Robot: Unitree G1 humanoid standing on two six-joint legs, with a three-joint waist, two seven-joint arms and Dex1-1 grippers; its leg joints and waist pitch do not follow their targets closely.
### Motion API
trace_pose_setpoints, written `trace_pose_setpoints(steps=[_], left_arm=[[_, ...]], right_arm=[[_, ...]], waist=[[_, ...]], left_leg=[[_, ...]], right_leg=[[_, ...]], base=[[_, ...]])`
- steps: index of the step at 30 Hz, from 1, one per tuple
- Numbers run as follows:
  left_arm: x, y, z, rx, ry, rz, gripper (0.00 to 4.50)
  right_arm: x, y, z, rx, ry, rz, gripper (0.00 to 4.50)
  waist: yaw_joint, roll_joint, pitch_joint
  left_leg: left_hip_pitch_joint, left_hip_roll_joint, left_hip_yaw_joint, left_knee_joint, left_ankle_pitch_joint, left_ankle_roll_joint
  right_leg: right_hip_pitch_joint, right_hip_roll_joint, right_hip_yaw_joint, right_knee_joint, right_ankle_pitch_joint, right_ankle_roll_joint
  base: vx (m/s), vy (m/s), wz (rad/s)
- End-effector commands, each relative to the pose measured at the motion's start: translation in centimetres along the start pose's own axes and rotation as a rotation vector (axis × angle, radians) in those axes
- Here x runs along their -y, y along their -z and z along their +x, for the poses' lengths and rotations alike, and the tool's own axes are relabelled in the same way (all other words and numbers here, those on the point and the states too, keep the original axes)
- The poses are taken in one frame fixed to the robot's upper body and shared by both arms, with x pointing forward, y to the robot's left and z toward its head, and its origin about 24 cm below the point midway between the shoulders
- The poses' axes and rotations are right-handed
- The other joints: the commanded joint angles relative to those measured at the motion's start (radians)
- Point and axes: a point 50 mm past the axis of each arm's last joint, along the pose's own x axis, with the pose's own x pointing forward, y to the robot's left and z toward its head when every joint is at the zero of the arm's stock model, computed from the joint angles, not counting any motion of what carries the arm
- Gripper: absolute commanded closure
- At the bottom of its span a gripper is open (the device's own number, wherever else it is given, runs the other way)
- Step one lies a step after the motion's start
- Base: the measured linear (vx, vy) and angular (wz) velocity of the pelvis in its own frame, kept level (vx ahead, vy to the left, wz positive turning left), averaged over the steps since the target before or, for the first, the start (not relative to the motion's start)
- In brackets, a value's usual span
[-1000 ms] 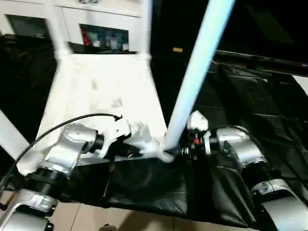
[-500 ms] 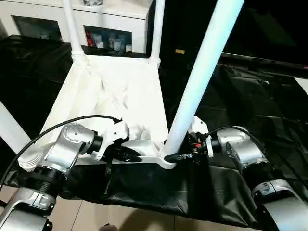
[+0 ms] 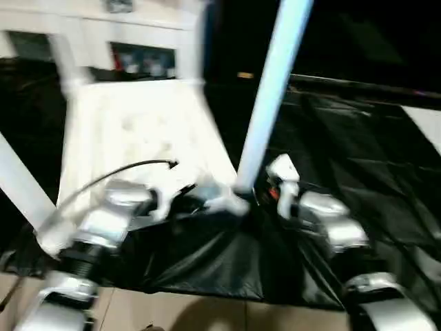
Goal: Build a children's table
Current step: Rotate leg to tighten
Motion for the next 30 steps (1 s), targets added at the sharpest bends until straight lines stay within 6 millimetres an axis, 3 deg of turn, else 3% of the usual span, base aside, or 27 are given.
trace_pose_setpoints(steps=[1, 2, 3, 7, 8, 9, 13, 16, 20, 22, 25, 27, 28, 30], left_arm=[[0.4, -2.9, 1.2, 0.133, -0.125, -0.013, 4.5], [0.4, -2.9, 1.2, 0.133, -0.125, -0.013, 4.5], [1.2, -3.2, 2.0, 0.127, -0.13, -0.013, 4.5], [2.2, -3.5, 2.7, 0.128, -0.107, -0.002, 4.5], [2.3, -3.6, 2.7, 0.129, -0.099, -0.001, 4.5], [2.4, -3.6, 2.7, 0.131, -0.089, 0.007, 4.5], [2.3, -3.4, 2.1, 0.13, -0.053, 0.029, 4.5], [1.9, -3.0, 1.1, 0.134, -0.002, 0.059, 4.5], [2.2, -2.7, 0.3, 0.15, 0.095, 0.11, 4.5], [2.4, -1.9, -0.7, 0.126, 0.196, 0.134, 4.5], [2.2, -1.7, -1.1, 0.12, 0.215, 0.134, 4.5], [1.8, -1.4, -1.7, 0.117, 0.242, 0.137, 4.5], [1.6, -1.3, -2.1, 0.12, 0.259, 0.133, 4.5], [1.4, -1.2, -2.5, 0.126, 0.273, 0.122, 4.5]], right_arm=[[-4.3, 3.1, 2.6, -0.139, -0.033, 0.096, 2.38], [-4.3, 3.1, 2.6, -0.139, -0.033, 0.096, 2.38], [-5.2, 2.7, 3.8, -0.121, 0.03, 0.128, 2.38], [-6.8, 1.4, 5.1, -0.058, 0.004, 0.084, 2.38], [-6.9, 1.3, 5.1, -0.049, -0.005, 0.076, 2.08], [-6.7, 1.1, 5.0, -0.037, -0.007, 0.079, 1.76], [-5.6, 1.1, 4.3, -0.029, -0.006, 0.084, 1.4], [-3.8, 1.1, 3.3, -0.058, -0.014, 0.012, 1.4], [-2.0, 1.0, 2.2, -0.081, -0.056, -0.022, 1.4], [-0.8, 0.6, 0.9, -0.109, -0.16, -0.076, 1.4], [-0.4, 0.5, 0.4, -0.121, -0.217, -0.096, 1.4], [0.0, 0.3, -0.4, -0.139, -0.299, -0.137, 1.4], [0.1, 0.2, -0.8, -0.15, -0.358, -0.148, 1.4], [0.2, 0.0, -1.3, -0.156, -0.431, -0.156, 1.4]], waist=[[-0.002, 0.005, -0.041], [-0.003, 0.007, -0.04], [-0.01, 0.005, -0.042], [-0.021, 0.003, -0.041], [-0.022, 0.006, -0.043], [-0.023, 0.003, -0.044], [-0.023, 0.006, -0.043], [-0.022, 0.006, -0.044], [-0.016, 0.007, -0.049], [-0.009, 0.007, -0.054], [0.004, 0.007, -0.056], [0.008, 0.006, -0.058], [0.008, -0.003, -0.059], [0.01, 0.001, -0.058]], left_leg=[[-0.006, -0.014, 0.003, -0.073, -0.353, -0.016], [-0.005, -0.015, 0.001, -0.072, -0.362, -0.019], [-0.004, -0.016, -0.002, -0.072, -0.379, -0.022], [0.004, -0.017, -0.002, -0.071, -0.418, -0.009], [0.002, -0.017, -0.002, -0.073, -0.41, -0.004], [-0.001, -0.015, -0.001, -0.076, -0.397, 0.001], [-0.003, -0.014, 0.001, -0.078, -0.394, 0.007], [-0.005, -0.014, 0.004, -0.076, -0.375, 0.012], [-0.004, -0.009, 0.008, -0.074, -0.326, 0.02], [-0.005, -0.008, 0.012, -0.07, -0.278, 0.029], [-0.006, -0.007, 0.02, -0.062, -0.197, 0.048], [-0.012, -0.009, 0.019, -0.06, -0.162, 0.048], [-0.013, -0.009, 0.02, -0.06, -0.154, 0.052], [-0.012, -0.009, 0.02, -0.058, -0.148, 0.059]], right_leg=[[0.037, -0.046, 0.031, -0.107, -0.556, -0.067], [0.037, -0.046, 0.028, -0.11, -0.577, -0.06], [0.036, -0.046, 0.024, -0.113, -0.592, -0.044], [0.027, -0.043, 0.02, -0.122, -0.584, -0.041], [0.03, -0.043, 0.021, -0.121, -0.566, -0.043], [0.033, -0.042, 0.023, -0.117, -0.531, -0.051], [0.032, -0.041, 0.027, -0.113, -0.496, -0.067], [0.035, -0.042, 0.03, -0.11, -0.472, -0.079], [0.038, -0.043, 0.036, -0.098, -0.384, -0.125], [0.042, -0.04, 0.038, -0.087, -0.304, -0.155], [0.042, -0.036, 0.043, -0.066, -0.157, -0.205], [0.052, -0.035, 0.041, -0.054, -0.106, -0.219], [0.053, -0.034, 0.04, -0.054, -0.098, -0.22], [0.054, -0.036, 0.041, -0.051, -0.088, -0.227]], base=[[0.0, 0.0, 0.0], [0.0, 0.0, 0.0], [0.0, 0.0, 0.0], [0.0, 0.0, 0.0], [0.0, 0.0, 0.0], [0.0, 0.0, 0.0], [0.0, 0.0, 0.0], [0.0, 0.0, 0.0], [0.0, 0.0, 0.0], [0.0, 0.0, 0.0], [0.035, -0.01, 0.05], [0.0, 0.0, 0.0], [0.0, 0.0, 0.0], [0.0, 0.0, 0.0]])
